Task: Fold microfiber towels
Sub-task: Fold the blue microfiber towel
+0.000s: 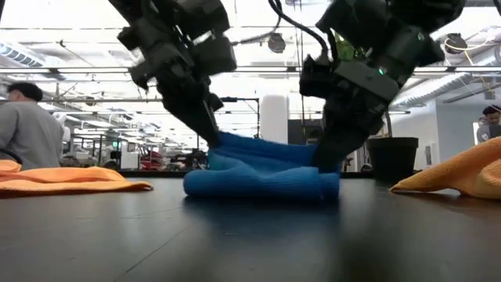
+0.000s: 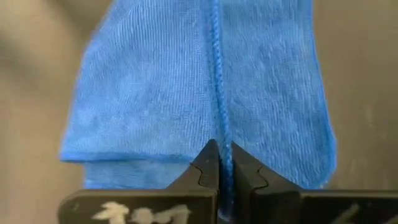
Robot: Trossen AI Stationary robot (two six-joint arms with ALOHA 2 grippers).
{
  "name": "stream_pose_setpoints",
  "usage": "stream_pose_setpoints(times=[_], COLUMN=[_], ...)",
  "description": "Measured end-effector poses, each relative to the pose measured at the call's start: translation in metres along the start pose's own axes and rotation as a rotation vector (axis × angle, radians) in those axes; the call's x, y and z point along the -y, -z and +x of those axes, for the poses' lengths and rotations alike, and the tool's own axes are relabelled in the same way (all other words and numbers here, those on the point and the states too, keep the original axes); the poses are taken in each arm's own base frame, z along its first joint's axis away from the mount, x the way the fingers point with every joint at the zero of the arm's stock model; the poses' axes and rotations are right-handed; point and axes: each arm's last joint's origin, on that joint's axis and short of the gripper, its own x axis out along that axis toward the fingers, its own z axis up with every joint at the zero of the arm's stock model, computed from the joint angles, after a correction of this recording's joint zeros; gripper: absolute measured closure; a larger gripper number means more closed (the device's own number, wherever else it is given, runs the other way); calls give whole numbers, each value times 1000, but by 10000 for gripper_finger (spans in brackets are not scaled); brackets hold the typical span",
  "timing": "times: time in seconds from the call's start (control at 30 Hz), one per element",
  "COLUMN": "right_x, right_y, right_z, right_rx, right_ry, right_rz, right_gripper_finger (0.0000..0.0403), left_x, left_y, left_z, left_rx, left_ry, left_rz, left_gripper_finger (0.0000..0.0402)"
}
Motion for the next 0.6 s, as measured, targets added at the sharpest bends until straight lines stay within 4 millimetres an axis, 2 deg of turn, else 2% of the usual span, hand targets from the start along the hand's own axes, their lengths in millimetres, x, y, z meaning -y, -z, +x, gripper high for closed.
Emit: stream_pose_setpoints(times=[0.27,0.6], right_x=[18,20], right_y=[15,10], right_z=[7,3], right_rx=[53,85], right_ry=[-62,-69], right_rz=[40,49], right_gripper_finger=[389,317], left_x=[-9,-10], left_y=[1,1], left_z=[2,-1], left_rx=[14,7], left_ry=[-17,-20], left_rz=[-10,-32], left_gripper_finger=[361,303])
